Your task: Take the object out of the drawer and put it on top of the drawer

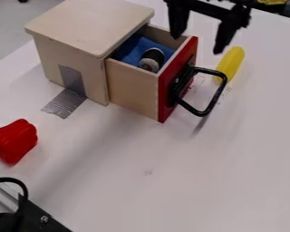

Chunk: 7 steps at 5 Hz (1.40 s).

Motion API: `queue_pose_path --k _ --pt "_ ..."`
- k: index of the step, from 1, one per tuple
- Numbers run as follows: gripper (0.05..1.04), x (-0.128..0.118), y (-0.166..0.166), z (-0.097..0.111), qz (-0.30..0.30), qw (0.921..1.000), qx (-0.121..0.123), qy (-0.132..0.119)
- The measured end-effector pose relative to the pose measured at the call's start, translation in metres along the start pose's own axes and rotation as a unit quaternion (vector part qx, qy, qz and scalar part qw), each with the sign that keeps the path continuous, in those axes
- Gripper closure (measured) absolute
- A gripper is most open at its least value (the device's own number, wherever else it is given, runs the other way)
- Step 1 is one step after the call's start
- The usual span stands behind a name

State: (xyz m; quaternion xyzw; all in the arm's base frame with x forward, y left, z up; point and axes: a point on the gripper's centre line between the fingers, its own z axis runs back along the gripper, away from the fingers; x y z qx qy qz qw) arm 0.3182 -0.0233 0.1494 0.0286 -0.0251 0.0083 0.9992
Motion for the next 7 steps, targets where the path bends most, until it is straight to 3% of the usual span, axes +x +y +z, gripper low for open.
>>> queue_pose_path --k 2,4,7 --pt "0.085 0.011 0.056 -0.001 0.031 0.9985 0.031 -0.032" --pt "0.085 0.018 0.073 -0.045 0.04 0.9988 0.029 -0.005" --pt "0.085 0.023 0.079 -0.085 0.035 0.9986 0.034 0.021"
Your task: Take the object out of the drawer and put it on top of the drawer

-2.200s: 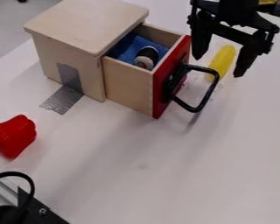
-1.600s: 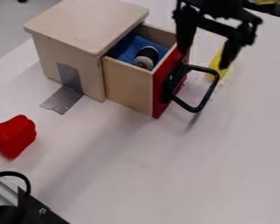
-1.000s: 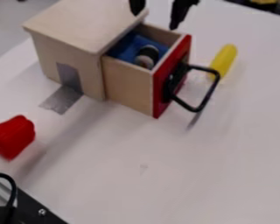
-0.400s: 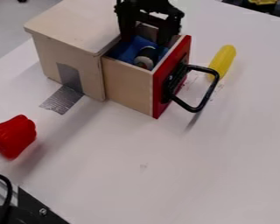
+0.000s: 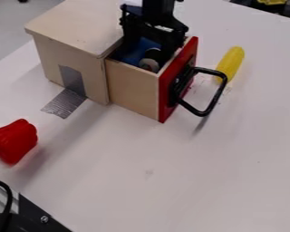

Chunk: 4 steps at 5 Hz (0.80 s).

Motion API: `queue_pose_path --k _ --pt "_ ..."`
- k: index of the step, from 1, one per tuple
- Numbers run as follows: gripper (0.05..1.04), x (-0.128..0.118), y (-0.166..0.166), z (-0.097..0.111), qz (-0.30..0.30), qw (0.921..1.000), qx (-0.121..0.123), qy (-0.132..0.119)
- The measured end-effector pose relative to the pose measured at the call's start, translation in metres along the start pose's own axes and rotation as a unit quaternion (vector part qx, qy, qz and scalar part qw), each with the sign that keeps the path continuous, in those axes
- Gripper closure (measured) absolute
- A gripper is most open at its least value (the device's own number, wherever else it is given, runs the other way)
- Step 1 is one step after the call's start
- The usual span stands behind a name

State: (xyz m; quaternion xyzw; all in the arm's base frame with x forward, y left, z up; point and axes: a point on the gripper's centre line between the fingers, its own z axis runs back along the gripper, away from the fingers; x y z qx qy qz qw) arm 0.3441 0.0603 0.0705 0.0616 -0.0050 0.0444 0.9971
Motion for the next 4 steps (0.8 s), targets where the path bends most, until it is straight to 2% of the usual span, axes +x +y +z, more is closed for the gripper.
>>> queue_pose_path --k 2,3,4 --pt "0.086 0.012 -0.004 -0.007 0.004 0.9997 0.019 -0.014" --pt "0.129 0.016 -0.007 -0.01 0.006 0.9996 0.023 -0.015" --pt "0.417 0.017 -0.009 -0.014 0.005 0.9996 0.023 -0.013"
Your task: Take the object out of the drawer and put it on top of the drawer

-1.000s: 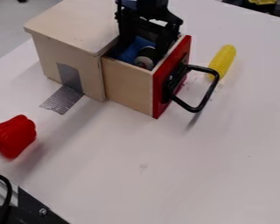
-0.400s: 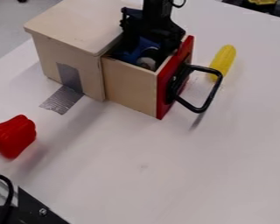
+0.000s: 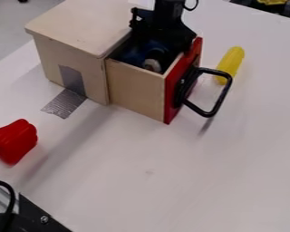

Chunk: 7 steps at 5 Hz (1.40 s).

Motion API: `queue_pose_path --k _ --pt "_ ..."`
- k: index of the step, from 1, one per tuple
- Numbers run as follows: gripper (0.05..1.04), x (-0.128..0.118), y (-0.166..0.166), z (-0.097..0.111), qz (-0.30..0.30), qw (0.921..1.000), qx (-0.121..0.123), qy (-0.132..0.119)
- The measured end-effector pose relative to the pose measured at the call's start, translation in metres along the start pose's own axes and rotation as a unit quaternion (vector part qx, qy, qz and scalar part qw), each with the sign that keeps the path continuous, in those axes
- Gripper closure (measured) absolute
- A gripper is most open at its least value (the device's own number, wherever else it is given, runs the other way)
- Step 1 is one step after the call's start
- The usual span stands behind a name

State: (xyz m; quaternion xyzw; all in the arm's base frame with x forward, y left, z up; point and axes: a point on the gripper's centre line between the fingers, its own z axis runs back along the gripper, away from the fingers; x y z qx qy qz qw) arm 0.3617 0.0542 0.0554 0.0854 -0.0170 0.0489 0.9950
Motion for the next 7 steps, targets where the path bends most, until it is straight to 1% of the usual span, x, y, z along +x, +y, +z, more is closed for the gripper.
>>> queue_pose_path --k 1,2,3,4,5,6,7 --pt "0.659 -0.002 -0.002 -0.002 -0.001 1.0 0.0 0.003" --pt "0.76 -0.004 -0.005 -0.001 -0.005 1.0 0.0 0.002" --pt "0.791 -0.009 -0.008 0.006 -0.006 0.9999 0.0 0.012" --pt "0.804 -0.004 -0.002 0.05 0.011 0.9997 -0.008 -0.022" --pt "0.805 -0.003 0.014 0.094 0.029 0.9978 -0.027 -0.054" --pt "0.805 -0.012 0.053 0.112 0.062 0.9954 -0.04 -0.061" --pt "0.805 -0.021 0.082 0.107 0.089 0.9933 -0.048 -0.055"
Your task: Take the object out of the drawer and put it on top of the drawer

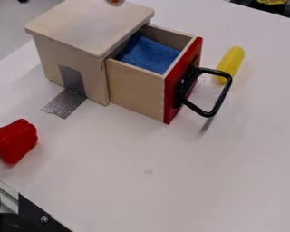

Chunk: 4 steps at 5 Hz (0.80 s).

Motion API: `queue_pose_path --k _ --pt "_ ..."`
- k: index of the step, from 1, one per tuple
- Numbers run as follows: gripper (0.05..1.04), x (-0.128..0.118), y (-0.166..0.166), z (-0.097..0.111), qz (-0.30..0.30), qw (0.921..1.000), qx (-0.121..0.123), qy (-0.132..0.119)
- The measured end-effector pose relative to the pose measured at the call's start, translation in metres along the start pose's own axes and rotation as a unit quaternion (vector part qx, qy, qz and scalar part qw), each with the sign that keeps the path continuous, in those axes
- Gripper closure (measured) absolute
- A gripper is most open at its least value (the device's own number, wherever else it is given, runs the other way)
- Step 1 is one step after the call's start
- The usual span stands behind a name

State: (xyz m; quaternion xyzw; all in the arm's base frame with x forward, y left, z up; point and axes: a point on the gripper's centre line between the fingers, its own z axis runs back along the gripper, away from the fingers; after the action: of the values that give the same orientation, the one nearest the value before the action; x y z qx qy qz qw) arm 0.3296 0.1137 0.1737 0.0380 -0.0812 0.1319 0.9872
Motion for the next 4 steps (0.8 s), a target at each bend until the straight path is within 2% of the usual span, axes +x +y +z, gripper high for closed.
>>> queue_pose_path --k 1,2,4 --pt "0.805 -0.012 0.027 -0.012 0.018 0.9997 0.0 0.019" --pt "0.762 -0.023 0.032 -0.021 0.021 0.999 -0.004 0.039" --pt "0.158 -0.028 0.033 -0.021 0.019 0.9982 -0.003 0.057"
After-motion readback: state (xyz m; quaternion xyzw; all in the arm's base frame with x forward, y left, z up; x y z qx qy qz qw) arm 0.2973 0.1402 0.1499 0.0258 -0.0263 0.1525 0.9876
